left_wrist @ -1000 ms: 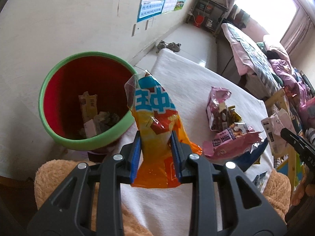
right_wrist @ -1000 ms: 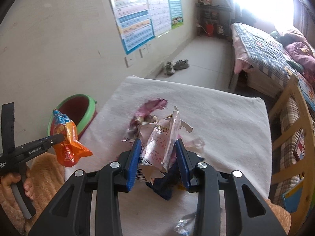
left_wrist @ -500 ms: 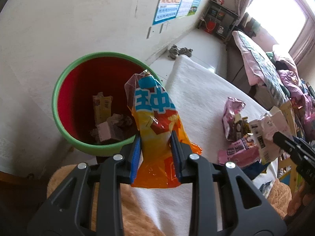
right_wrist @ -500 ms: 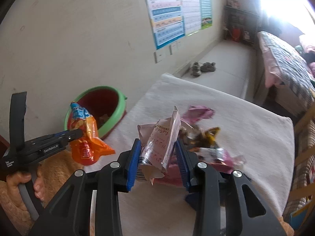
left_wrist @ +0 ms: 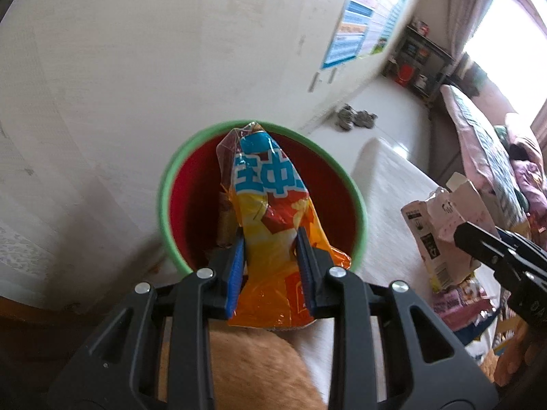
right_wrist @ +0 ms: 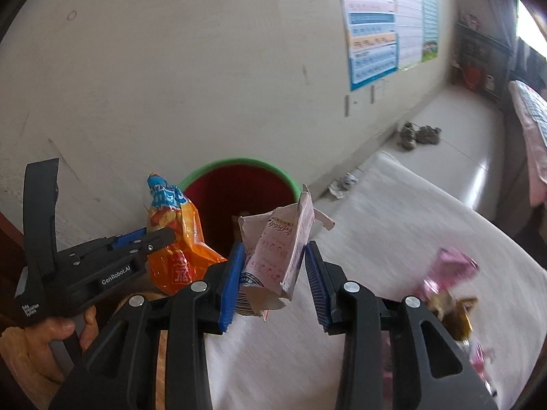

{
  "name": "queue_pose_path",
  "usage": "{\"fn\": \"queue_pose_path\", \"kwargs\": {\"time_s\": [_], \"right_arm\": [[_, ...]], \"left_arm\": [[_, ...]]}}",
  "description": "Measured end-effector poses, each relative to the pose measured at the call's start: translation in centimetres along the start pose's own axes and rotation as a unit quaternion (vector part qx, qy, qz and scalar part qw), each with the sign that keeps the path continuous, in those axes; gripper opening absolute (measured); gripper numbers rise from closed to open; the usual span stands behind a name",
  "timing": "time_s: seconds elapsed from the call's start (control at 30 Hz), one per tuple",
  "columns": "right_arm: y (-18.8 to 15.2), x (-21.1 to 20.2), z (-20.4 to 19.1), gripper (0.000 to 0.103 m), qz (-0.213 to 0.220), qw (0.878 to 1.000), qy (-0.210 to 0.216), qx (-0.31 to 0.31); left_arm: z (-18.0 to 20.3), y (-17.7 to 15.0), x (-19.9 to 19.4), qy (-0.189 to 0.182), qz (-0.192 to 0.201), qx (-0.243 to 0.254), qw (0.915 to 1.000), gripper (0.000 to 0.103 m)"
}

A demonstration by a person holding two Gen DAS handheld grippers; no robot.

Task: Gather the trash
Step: 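Carry both items over the red bucket and open both grippers, then move both open grippers back toward the table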

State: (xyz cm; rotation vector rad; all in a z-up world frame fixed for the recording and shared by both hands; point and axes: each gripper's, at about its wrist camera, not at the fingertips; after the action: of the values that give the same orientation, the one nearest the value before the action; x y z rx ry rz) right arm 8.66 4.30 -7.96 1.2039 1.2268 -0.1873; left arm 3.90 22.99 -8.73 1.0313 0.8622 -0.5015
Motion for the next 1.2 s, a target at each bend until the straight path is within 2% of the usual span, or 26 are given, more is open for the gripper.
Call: {"fn": "queue_pose_path", "kwargs": {"time_s": [0.17, 0.27, 0.3, 0.33, 0.37, 0.57, 0.67, 0.87, 0.97, 1.1, 1.2], "right_arm": [[2.1, 2.2, -0.6, 0.036, -0.012, 1.000, 0.013, -0.001], [2.6, 3.1, -1.2, 0.039, -0.017, 1.000, 0.017, -0.003], [2.7, 3.2, -1.5, 0.044, -0.020, 0.999, 0.024, -0.005], [2.8, 3.4, -1.6, 0.052, -0.022, 0.999, 0.028, -0.008], [2.9, 3.4, -1.8, 0.055, -0.021, 0.999, 0.025, -0.010], [1.8, 1.2, -0.5, 0.055, -0.006, 1.000, 0.027, 0.009], [0.6, -1.2, 0.8, 0.055, 0.004, 1.000, 0.011, 0.013], [-3.6, -7.5, 5.5, 0.056, 0.024, 0.998, -0.043, 0.050], [-6.8, -10.7, 8.8, 0.062, 0.024, 0.992, -0.092, 0.080], [-12.8, -13.9, 13.8, 0.062, -0.015, 0.977, -0.152, 0.152], [-17.7, -15.0, 16.5, 0.064, -0.058, 0.960, -0.172, 0.214]], "left_arm": [[-0.9, 0.8, 0.3, 0.012, 0.007, -0.003, 0.9999, 0.028], [-1.2, 1.0, 0.7, 0.021, 0.008, -0.006, 0.9997, 0.028], [-1.2, 1.0, 0.8, 0.027, 0.009, -0.007, 0.9996, 0.030], [-1.3, 1.1, 1.0, 0.034, 0.009, -0.009, 0.9994, 0.043], [-1.3, 1.1, 1.0, 0.030, 0.007, -0.011, 0.9995, 0.052], [-0.9, 0.5, 0.6, 0.022, 0.003, 0.000, 0.9998, 0.052], [-0.2, -0.1, 0.3, 0.008, -0.004, -0.003, 1.0000, 0.052], [2.9, -1.4, 0.0, -0.022, -0.018, 0.014, 0.9995, 0.053], [5.0, -2.3, -0.1, -0.041, -0.029, 0.031, 0.9983, 0.053], [8.3, -4.2, 0.1, -0.062, -0.048, 0.070, 0.9944, 0.053], [10.2, -5.4, 0.5, -0.075, -0.065, 0.091, 0.9909, 0.053]]}}
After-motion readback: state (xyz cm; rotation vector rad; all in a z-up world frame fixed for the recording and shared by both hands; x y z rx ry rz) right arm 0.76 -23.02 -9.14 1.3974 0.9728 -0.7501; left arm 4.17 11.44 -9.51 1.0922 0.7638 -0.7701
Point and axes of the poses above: each gripper's, at about its wrist camera, not at the fingertips, and x roughly the way its jaws point, z to its right, y to its top, and after that the axes turned 6 degrees about -x, right-handed
